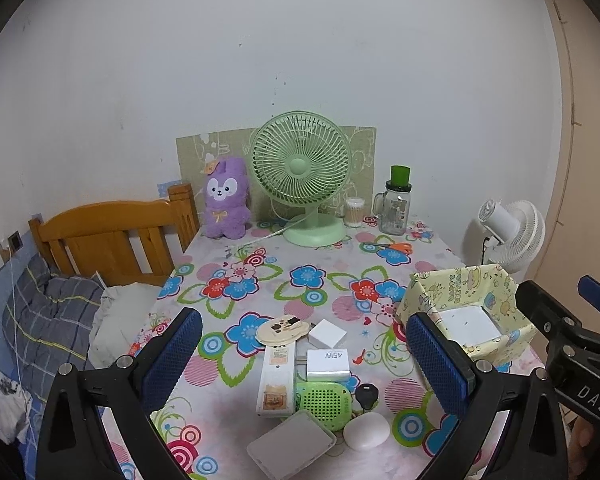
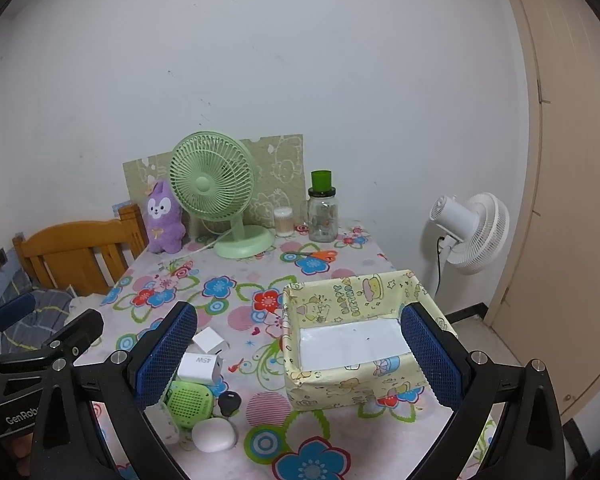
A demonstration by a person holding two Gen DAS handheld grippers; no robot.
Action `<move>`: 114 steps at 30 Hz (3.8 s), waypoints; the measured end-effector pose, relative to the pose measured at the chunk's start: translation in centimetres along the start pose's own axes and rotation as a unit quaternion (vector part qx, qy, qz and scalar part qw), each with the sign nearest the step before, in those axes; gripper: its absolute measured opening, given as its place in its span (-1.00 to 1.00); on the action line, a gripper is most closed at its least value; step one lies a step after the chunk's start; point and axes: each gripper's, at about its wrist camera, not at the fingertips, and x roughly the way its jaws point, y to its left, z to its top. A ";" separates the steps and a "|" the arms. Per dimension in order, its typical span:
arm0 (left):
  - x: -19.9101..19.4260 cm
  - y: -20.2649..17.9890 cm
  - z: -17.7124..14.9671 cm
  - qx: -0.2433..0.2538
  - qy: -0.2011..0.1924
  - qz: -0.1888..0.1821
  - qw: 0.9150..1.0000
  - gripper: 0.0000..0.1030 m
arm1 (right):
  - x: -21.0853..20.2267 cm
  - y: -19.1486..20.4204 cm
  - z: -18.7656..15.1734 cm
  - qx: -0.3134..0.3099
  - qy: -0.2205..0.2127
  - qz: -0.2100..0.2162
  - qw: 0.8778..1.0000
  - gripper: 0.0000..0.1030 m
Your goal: Organize rigid objects
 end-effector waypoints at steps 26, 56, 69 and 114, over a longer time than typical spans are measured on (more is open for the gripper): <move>0.3 -0.4 -0.3 -0.001 0.006 -0.002 1.000 1.00 | -0.6 0.1 -0.1 -0.002 -0.009 -0.007 1.000 0.99; 1.0 0.5 -1.1 -0.016 -0.005 -0.008 1.000 1.00 | 0.7 0.2 -0.3 0.006 0.005 0.006 1.000 0.99; 1.4 1.4 -3.1 -0.029 0.004 0.015 0.999 1.00 | 1.8 1.3 -1.7 0.001 0.025 0.009 1.000 0.99; 9.8 2.8 -13.5 -0.017 0.153 -0.031 0.988 1.00 | 9.3 4.4 -12.6 -0.029 0.115 0.034 0.992 0.99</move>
